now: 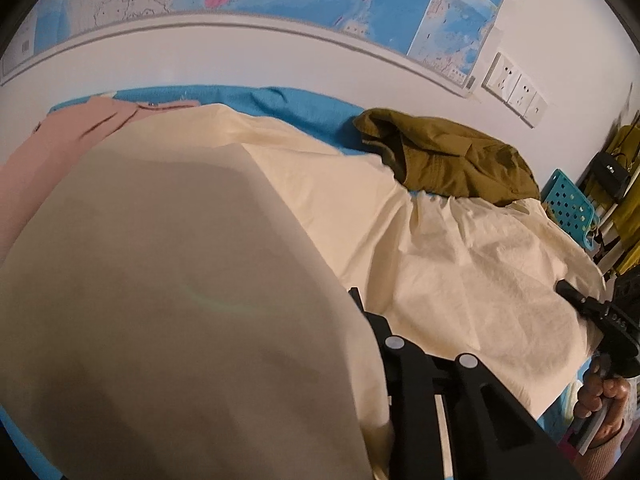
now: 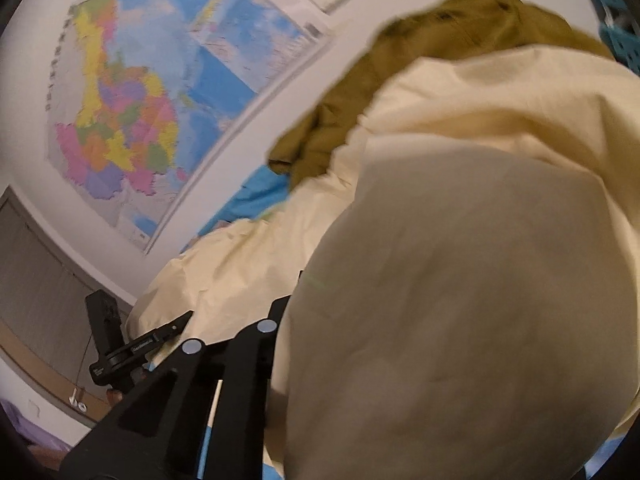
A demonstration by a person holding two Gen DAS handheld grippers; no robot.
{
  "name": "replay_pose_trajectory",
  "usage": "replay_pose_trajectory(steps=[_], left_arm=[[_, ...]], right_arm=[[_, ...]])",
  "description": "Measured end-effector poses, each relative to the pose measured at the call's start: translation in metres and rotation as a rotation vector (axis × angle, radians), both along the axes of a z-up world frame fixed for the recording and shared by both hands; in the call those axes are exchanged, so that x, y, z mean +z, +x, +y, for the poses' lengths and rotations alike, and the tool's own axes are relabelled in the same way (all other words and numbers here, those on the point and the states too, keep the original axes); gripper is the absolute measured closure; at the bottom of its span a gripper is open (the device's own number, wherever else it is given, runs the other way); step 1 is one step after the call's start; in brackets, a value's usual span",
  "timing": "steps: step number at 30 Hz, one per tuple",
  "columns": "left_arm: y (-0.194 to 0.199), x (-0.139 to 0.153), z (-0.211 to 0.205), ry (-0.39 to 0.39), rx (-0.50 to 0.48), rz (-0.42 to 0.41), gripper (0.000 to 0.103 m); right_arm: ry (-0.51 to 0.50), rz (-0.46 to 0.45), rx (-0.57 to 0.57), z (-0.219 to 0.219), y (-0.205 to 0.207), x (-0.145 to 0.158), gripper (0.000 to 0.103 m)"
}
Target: Fold large clothes
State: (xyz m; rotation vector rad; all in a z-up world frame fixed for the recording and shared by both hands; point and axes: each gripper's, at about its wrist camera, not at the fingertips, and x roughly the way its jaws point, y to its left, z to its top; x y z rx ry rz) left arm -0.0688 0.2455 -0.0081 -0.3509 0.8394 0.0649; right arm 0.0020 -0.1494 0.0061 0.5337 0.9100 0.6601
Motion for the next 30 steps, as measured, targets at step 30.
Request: replay_pose_trajectory(steps=[30], left_arm=[[-0.021, 0.105, 0.043, 0.097, 0.078, -0.224, 0.087]], right_arm=[[0.023, -0.349, 0.199, 0.080, 0.024, 0.128, 0.091]])
